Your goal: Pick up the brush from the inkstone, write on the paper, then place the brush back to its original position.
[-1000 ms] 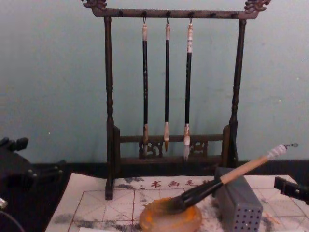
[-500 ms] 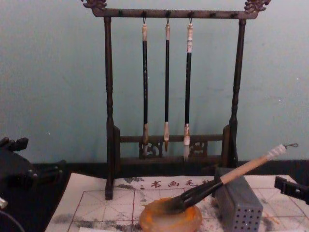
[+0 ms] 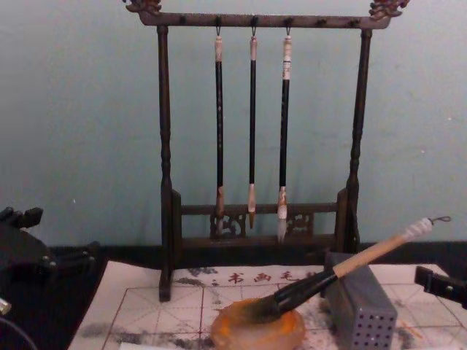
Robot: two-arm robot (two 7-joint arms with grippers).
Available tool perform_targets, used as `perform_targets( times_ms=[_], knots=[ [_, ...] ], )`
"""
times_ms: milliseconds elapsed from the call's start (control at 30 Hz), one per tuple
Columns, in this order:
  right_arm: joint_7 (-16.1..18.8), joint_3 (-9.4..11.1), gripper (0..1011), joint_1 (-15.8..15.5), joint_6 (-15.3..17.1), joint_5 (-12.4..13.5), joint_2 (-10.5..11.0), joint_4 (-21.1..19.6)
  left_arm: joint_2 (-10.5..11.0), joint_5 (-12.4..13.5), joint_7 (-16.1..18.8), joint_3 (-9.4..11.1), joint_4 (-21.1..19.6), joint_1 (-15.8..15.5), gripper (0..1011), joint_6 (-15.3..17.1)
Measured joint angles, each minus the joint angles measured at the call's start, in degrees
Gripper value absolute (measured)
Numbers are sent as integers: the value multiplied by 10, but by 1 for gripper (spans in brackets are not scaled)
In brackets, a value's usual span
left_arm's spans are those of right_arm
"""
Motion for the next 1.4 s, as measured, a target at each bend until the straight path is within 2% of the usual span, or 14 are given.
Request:
perform_targets(
  times_ms=[1400],
  knots=[
    [0,0,1003,0,0,0,0,0,0,0,0,0,0,0,1001,0]
  ],
)
